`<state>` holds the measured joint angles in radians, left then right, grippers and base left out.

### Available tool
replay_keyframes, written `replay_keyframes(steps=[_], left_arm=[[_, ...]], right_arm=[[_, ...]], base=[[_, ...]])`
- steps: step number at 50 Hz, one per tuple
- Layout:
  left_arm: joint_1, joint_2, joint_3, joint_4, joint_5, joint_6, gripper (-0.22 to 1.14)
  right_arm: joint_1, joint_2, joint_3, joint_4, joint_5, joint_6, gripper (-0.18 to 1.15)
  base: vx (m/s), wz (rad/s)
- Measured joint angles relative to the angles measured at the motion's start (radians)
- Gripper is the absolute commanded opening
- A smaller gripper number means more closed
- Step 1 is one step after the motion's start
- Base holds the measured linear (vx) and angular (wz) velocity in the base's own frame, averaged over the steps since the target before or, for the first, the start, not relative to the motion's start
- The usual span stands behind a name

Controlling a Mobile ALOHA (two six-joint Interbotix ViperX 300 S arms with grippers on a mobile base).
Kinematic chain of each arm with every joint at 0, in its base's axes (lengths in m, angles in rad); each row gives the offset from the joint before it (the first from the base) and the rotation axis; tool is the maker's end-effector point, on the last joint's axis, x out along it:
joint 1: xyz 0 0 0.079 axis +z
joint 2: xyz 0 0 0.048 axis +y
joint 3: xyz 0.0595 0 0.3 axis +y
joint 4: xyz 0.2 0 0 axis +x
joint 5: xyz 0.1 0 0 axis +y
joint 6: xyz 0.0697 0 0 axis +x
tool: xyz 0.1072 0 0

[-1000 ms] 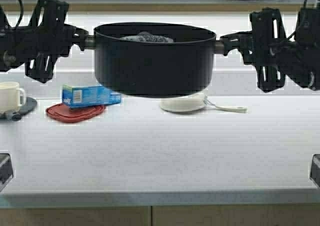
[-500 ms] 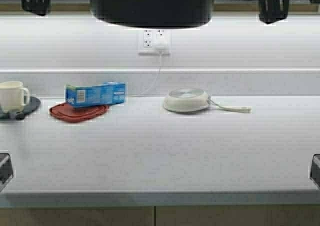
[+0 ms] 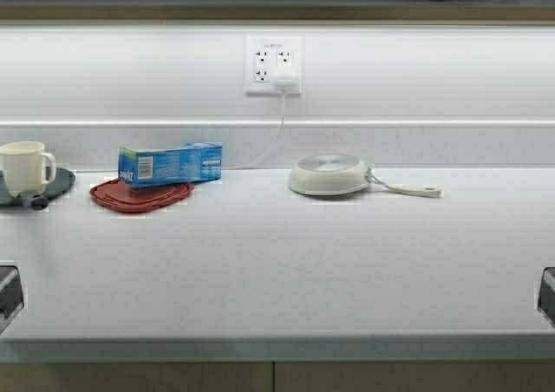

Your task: Open the cabinet, put the pot inside, then close it

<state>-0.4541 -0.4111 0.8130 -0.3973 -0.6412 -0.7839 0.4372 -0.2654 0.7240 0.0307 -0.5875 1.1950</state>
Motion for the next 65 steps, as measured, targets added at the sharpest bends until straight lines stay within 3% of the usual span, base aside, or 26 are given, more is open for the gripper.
replay_keyframes(steps=[22, 28, 51, 65], left_arm=[[0.087, 0.336, -0.368, 0.0, 0.069, 0.0, 0.03], [0.095, 0.42, -0.442, 0.0, 0.091, -0.002, 0.03], [0.13, 0.56, -0.505, 0.002, 0.104, -0.029, 0.03], [0.129, 0.592, -0.506, 0.002, 0.048, -0.216, 0.03]], right_arm=[[-0.083, 0.245, -0.439, -0.046, 0.265, 0.0, 0.08], [-0.095, 0.299, -0.506, -0.048, 0.304, 0.002, 0.08], [-0.115, 0.434, -0.528, -0.049, 0.207, 0.0, 0.08], [-0.114, 0.462, -0.477, 0.023, 0.074, 0.006, 0.08]], base=[[0.04, 0.03], [0.05, 0.04], [0.06, 0.02], [0.04, 0.0]])
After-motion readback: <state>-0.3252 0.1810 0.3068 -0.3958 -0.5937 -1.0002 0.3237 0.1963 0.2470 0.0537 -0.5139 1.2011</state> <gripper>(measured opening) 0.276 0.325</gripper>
